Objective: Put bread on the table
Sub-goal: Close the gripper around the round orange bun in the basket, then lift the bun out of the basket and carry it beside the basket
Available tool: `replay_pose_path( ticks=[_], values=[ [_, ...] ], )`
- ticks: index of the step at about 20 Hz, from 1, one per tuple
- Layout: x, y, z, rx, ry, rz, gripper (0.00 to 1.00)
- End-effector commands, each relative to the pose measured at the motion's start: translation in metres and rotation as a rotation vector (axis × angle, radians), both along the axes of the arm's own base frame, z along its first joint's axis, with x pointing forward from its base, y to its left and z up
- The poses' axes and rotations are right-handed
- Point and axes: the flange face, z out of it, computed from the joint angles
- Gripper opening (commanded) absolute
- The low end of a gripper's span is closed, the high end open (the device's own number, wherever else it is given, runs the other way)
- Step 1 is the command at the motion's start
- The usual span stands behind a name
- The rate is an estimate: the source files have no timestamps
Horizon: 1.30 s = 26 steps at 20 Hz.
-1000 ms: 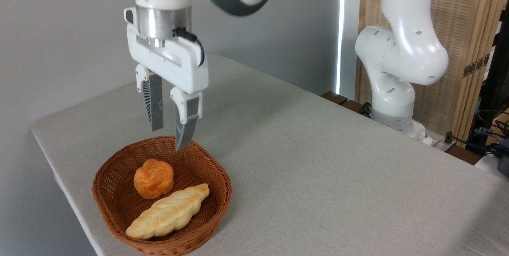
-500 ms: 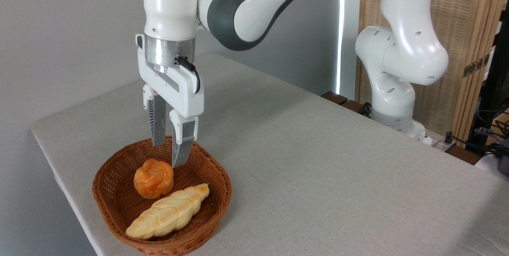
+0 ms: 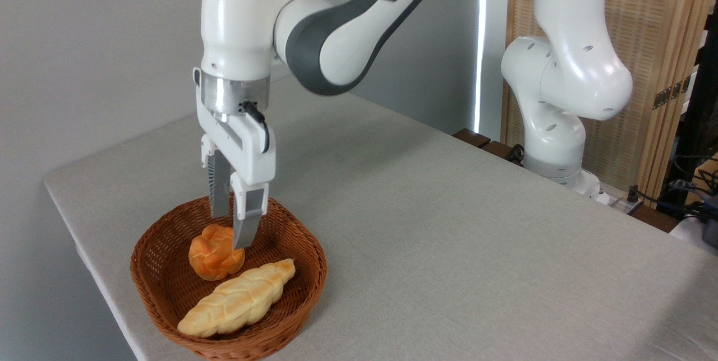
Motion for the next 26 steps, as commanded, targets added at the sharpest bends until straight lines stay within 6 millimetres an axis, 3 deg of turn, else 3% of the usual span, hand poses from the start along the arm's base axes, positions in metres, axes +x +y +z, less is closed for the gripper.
replay_pose_path(
  ticks=[1,6,11,12,14,15,17,26],
  values=[
    [0.007,-0.012,-0.023,-0.005,-0.019,-0.020,1.00],
    [0.014,-0.021,-0.038,-0.017,-0.050,-0.032,1.00],
    [0.014,-0.021,-0.038,-0.016,-0.052,-0.033,0.97],
    [0.013,-0.022,-0.038,-0.016,-0.052,-0.036,0.91],
    [0.013,-0.022,-0.038,-0.013,-0.053,-0.045,0.67],
    [0.013,-0.022,-0.038,-0.011,-0.053,-0.047,0.51],
    [0.013,-0.022,-0.038,-0.011,-0.054,-0.048,0.34],
    [0.013,-0.022,-0.036,-0.009,-0.056,-0.056,0.32]
  ],
)
